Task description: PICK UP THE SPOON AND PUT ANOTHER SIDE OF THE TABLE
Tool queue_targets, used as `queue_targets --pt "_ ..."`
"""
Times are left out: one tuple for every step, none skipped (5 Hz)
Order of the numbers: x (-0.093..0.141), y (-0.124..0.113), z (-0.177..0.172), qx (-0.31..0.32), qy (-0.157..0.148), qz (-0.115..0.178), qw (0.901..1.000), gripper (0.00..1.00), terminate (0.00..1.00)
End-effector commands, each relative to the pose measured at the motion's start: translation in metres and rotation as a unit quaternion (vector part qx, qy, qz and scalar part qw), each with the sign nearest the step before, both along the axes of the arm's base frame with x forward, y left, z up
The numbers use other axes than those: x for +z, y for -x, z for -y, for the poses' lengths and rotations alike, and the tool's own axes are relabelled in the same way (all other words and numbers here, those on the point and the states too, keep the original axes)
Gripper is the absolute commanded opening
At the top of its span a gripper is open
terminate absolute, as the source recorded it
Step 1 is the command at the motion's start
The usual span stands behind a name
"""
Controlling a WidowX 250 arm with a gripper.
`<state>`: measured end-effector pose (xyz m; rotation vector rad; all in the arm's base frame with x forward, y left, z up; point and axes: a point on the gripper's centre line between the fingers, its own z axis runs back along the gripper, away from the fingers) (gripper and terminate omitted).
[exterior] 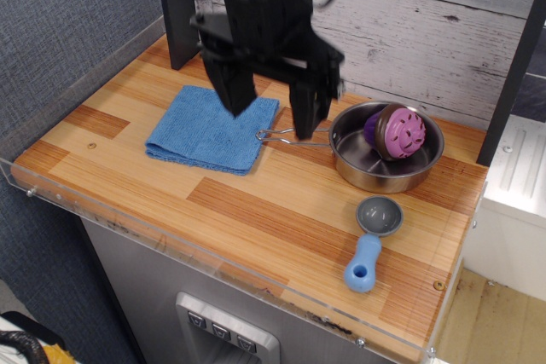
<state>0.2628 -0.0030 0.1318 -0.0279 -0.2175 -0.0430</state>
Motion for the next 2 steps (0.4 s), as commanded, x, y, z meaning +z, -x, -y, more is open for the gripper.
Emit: queue_targets --pt "-0.0002 -0.0023 -0.0261 0.038 -0.007 -0.005 0.9992 1.0 0.0" --pt "-0.0014 -0.0018 -0.0253 0.037 -0.007 -0.006 0.9993 1.0 1.0"
